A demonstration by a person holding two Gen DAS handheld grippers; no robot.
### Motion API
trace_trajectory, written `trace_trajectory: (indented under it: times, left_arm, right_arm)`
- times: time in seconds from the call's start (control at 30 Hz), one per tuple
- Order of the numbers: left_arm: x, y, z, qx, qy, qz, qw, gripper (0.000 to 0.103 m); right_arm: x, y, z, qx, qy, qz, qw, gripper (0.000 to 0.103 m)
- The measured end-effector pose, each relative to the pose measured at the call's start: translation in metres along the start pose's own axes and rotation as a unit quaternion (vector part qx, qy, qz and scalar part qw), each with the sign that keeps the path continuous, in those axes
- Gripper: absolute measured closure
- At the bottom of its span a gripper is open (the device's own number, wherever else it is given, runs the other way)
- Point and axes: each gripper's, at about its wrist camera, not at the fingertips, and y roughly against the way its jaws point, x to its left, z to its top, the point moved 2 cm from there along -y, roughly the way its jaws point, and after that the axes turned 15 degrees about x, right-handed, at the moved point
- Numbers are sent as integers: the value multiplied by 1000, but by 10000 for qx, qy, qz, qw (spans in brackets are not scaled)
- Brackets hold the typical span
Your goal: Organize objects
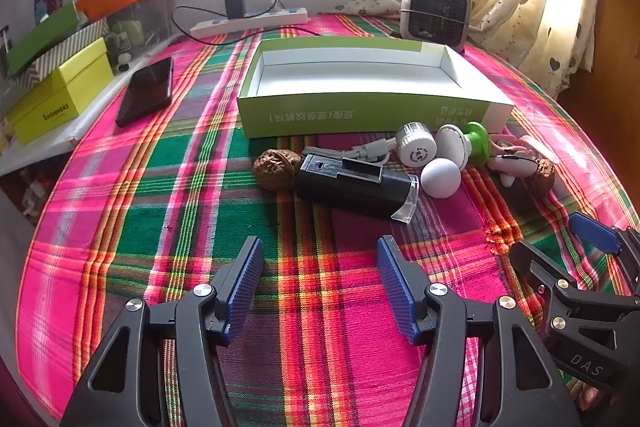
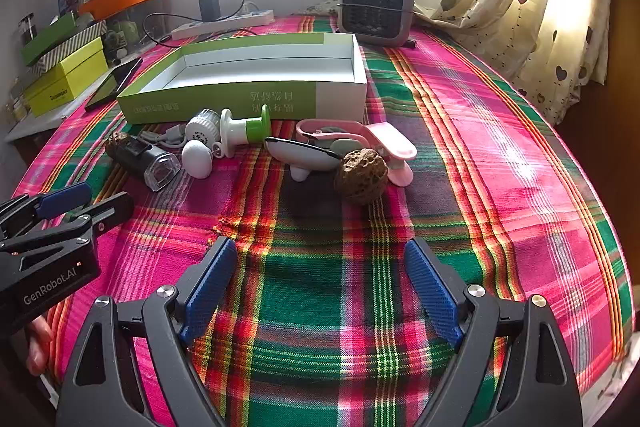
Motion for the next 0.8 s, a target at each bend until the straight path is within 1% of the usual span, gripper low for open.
trace_trajectory:
  times: [0.8]
  left_arm:
    - [3,-1,1,-24,-28,18,10000,45]
  right_arm:
    - [1,-1,1,-2,5,2,10000,17]
